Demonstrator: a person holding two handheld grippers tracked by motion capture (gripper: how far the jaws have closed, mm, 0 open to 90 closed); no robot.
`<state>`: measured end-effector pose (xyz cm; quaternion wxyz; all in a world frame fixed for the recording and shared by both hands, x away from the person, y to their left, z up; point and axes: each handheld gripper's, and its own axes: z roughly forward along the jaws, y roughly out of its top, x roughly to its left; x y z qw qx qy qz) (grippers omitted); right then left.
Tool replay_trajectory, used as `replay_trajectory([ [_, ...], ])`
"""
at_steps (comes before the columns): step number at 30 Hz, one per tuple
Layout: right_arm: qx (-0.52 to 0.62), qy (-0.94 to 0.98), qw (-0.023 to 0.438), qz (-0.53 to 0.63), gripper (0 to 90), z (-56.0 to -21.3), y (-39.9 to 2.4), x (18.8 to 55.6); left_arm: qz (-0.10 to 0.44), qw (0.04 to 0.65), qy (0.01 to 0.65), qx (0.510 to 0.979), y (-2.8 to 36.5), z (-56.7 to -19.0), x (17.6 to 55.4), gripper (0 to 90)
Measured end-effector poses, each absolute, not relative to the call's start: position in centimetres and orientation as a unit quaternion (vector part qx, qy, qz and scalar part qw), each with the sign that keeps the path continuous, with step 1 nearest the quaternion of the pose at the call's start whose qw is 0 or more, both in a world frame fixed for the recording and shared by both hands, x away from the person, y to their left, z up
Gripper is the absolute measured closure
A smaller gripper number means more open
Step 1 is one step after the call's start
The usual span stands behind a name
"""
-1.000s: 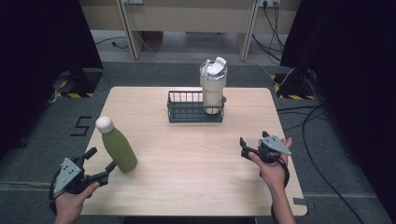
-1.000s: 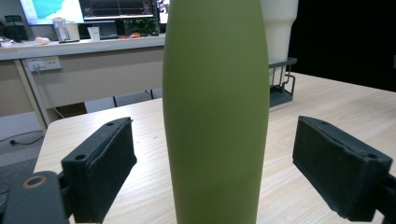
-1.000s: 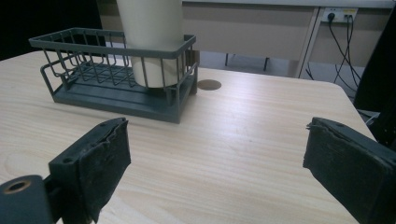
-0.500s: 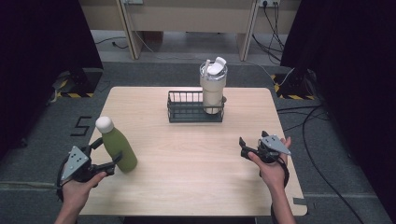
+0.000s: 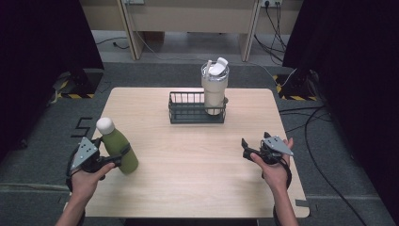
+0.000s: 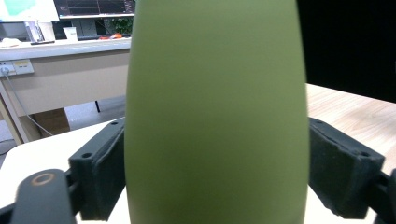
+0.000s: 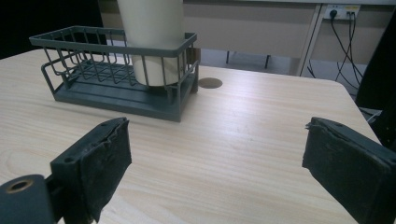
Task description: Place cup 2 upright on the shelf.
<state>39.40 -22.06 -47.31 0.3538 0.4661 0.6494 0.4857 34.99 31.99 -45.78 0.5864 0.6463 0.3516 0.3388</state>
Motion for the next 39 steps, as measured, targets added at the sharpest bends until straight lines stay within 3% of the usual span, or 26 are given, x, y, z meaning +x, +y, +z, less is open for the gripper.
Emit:
replay_trajectory([
  [6,0.468,0.649,0.352,0.486,8.0,-47.3,-22.1,39.4,0.339,0.588,0.351,0.645,32.0,-46.0,35.1,21.6],
  [39,0.482,0.64,0.357,0.479,9.5,-47.4,-22.6,39.6,0.332,0.606,0.328,0.644,30.5,-44.6,37.0,22.6],
])
